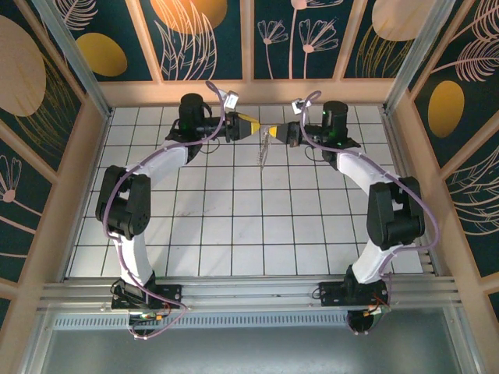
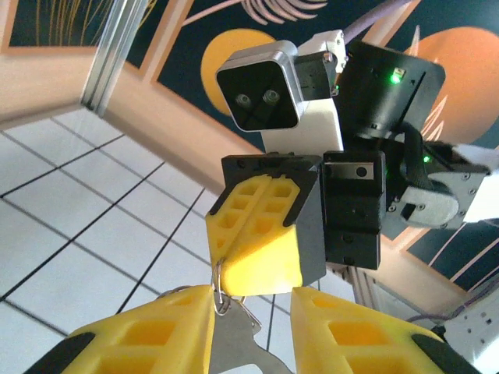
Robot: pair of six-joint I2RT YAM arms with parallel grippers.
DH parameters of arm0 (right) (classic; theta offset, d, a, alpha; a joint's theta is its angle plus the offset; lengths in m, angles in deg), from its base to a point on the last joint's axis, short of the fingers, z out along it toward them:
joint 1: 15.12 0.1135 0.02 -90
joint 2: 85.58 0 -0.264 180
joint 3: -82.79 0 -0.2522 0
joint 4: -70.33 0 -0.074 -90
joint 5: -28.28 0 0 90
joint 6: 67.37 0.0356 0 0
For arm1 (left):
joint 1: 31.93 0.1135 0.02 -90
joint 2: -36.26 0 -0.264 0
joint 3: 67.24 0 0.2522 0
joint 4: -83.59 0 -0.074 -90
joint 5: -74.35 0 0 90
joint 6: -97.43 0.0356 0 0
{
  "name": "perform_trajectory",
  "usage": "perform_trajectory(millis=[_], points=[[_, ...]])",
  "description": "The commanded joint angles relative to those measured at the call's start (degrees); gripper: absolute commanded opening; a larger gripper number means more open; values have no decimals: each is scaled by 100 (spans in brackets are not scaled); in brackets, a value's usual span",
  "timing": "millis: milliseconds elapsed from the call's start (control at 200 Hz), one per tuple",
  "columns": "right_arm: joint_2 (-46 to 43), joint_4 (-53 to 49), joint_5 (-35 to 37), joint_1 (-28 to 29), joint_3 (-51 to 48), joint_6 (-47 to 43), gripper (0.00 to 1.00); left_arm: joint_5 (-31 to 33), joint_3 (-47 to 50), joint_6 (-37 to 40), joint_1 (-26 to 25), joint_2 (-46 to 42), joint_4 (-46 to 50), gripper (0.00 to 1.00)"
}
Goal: Put the keys on the keyring
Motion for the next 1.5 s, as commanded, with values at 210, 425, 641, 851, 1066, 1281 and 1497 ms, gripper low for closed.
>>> perform_trajectory(millis=[210,425,641,851,1066,1281,1497], points=[[355,-997,-612,-37,549,-919,0,-325,-636,1094,95,551,1404,32],[480,-1083,-692,-20,644,-1016,0,-491,-800,992,98,810,1373,31],[600,-1046,-721,31,723,-996,0,-550,-713,795,91,854,1128,31],[625,-1035,-711,66,761,-978,0,-584,-583,494,75,872,711,31],[647,-1003,-693,117,813,-944,0,-609,-571,472,24,850,679,31],[667,-1008,-663,182,905,-911,0,-628,-514,495,-32,815,668,31],[694,-1019,-608,215,956,-903,0,-646,-497,511,-67,772,656,31]])
